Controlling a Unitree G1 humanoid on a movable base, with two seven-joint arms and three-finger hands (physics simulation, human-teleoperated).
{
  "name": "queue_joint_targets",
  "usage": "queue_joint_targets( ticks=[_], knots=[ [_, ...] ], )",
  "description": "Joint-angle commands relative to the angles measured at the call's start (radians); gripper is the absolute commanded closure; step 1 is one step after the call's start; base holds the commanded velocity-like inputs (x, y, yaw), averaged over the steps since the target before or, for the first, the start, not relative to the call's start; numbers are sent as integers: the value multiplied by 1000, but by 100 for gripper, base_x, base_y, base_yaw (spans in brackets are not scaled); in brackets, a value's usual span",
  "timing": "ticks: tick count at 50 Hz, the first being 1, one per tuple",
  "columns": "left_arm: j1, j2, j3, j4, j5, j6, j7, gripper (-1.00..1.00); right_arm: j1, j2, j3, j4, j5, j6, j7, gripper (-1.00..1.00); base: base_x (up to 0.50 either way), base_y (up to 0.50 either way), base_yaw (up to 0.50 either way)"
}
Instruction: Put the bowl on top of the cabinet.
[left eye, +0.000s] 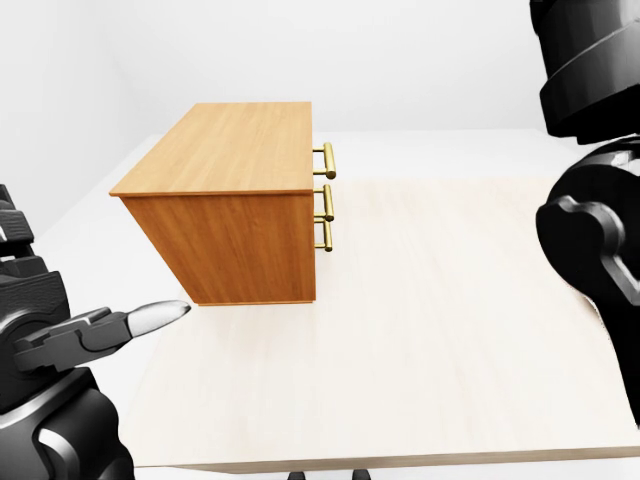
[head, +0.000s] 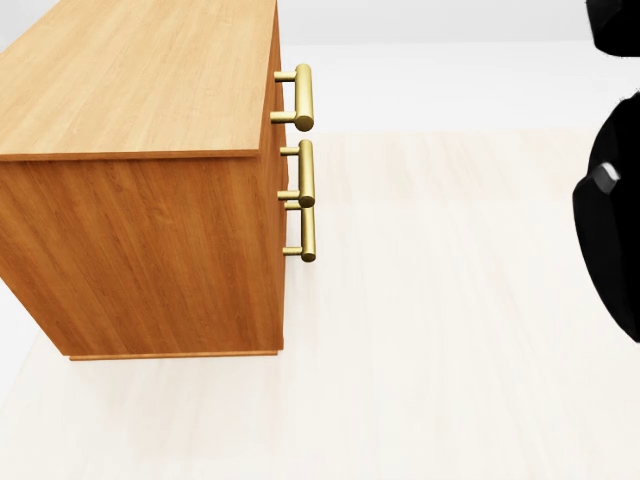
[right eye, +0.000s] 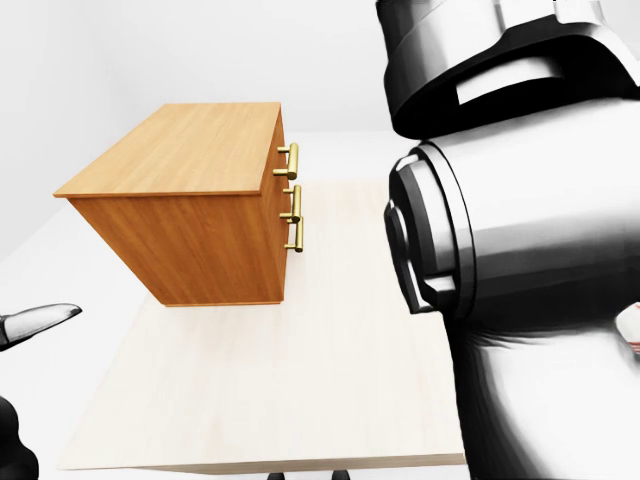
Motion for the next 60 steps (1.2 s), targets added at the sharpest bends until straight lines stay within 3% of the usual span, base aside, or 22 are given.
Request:
queue_joint_targets(
  ticks=[1, 7, 17, 31, 60],
  knots=[
    [0, -4, -2, -4, -4, 0, -3, -100, -24, 268, -11, -19, 178, 0, -66, 100, 0, 0, 0],
    [4, -5, 7, -6, -15, 0, -5, -100, -24, 344, 28, -30, 238, 0, -88, 100, 0, 0, 0],
    [14, -12, -20, 4, 11, 0, -8, -100, 54, 353, 71, -35, 266, 0, -100, 100, 0, 0, 0],
    [14, -15, -13, 8, 9, 0, -13, -100, 139, 405, 91, -46, 270, 0, -119, 100, 0, 0, 0],
    [19, -18, -15, 9, 13, 0, -17, -100, 250, 443, 113, -54, 248, 0, -145, 100, 0, 0, 0]
  ],
)
